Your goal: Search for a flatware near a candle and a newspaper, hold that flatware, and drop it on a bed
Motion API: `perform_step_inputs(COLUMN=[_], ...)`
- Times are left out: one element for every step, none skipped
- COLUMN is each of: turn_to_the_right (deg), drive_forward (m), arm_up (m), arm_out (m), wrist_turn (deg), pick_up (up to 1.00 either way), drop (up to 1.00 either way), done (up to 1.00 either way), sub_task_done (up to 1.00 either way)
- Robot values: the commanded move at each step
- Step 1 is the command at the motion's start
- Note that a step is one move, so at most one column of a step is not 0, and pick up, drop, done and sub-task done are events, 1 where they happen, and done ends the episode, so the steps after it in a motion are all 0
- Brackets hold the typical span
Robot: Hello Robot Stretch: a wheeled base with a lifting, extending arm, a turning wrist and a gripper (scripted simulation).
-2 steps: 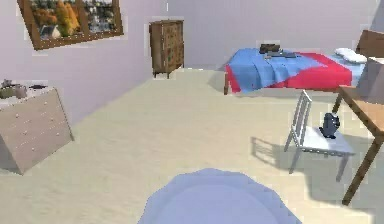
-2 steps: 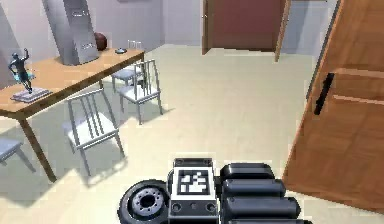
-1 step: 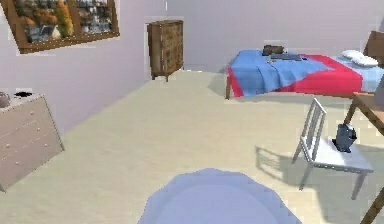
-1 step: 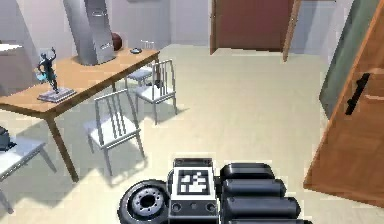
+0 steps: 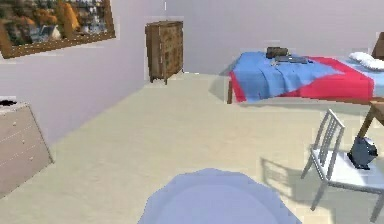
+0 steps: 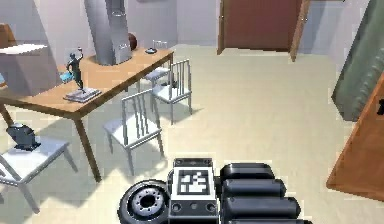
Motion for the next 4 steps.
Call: perform_step_inputs(turn_to_the_right=[18.0, 0.0, 0.0, 45.0], drive_forward=[0.0, 1.0, 0.95, 0.0], arm_up=[0.0, 0.0, 0.0, 0.0], arm_out=[0.0, 0.0, 0.0, 0.0], wrist_turn=[0.0, 0.0, 0.0, 0.0], pick_up=[0.0, 0.0, 0.0, 0.0], drop=[0.0, 0.0, 0.0, 0.0], done=[0.0, 0.0, 0.0, 0.0], sub_task_done=[0.0, 0.0, 0.0, 0.0])
